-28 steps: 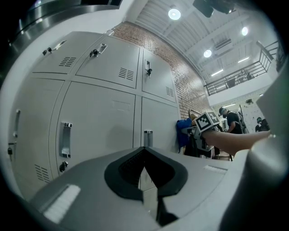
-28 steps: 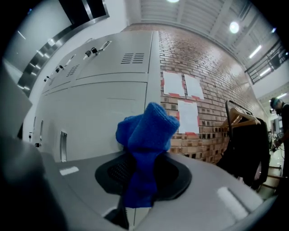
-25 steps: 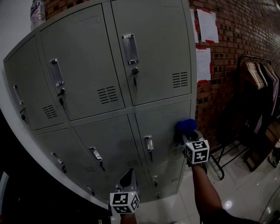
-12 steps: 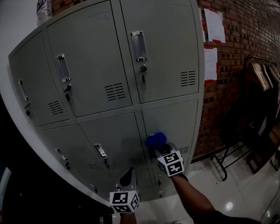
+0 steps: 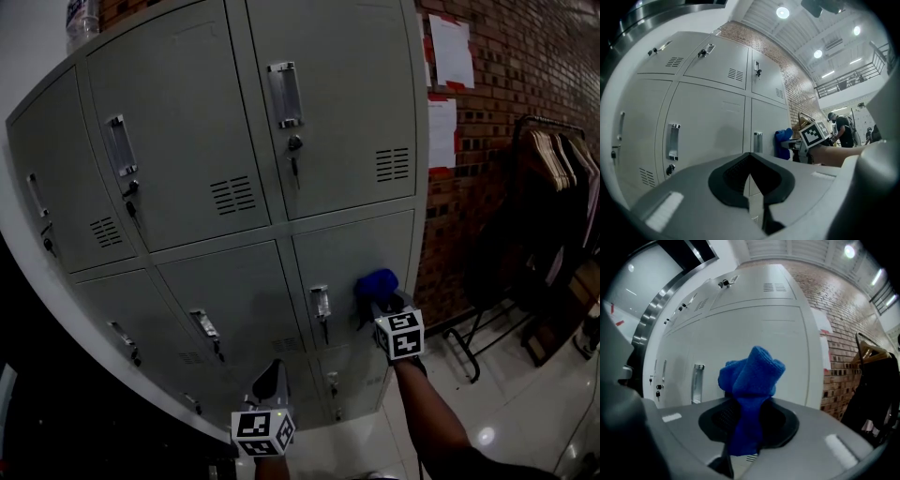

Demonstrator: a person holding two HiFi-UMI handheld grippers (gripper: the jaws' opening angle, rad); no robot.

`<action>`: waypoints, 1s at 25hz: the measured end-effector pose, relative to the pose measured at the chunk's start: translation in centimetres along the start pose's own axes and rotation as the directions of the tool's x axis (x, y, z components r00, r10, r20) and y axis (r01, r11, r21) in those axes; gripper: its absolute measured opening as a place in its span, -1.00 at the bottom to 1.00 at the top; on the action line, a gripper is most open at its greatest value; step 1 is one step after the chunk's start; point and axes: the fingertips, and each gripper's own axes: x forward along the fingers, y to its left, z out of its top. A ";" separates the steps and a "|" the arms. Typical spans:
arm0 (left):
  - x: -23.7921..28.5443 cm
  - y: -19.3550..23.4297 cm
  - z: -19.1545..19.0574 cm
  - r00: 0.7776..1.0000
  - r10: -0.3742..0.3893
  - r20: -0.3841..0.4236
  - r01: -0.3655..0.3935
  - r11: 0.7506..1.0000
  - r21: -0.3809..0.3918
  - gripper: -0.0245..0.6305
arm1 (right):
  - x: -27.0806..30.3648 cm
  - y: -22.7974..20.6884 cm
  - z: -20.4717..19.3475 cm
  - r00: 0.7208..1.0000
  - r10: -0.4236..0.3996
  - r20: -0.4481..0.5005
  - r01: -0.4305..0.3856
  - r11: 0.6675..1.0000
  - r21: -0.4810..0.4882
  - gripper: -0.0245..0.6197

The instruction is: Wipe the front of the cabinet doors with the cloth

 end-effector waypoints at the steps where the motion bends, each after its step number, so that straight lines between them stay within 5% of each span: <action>1: 0.1 -0.2 -0.1 1.000 -0.006 0.000 0.006 1.000 -0.001 -0.88 | -0.2 -1.3 -0.3 1.000 -0.023 -0.009 0.023 1.000 0.005 -0.60; 8: 0.7 -1.3 -0.5 1.000 -0.029 -0.010 0.029 1.000 -0.001 -0.88 | -1.6 -8.0 -2.6 0.987 -0.150 -0.065 0.152 0.988 0.025 -0.60; 17: 0.1 -0.6 -1.0 1.000 -0.007 -0.018 0.006 1.000 -0.009 -0.88 | -3.0 -10.5 -7.0 0.963 -0.239 -0.126 0.244 0.969 0.023 -0.60; 25: -0.2 -0.5 -2.0 0.999 -0.027 -0.040 0.025 0.998 -0.056 -0.88 | -0.9 -8.7 -9.8 0.976 -0.172 -0.133 0.186 0.977 0.105 -0.59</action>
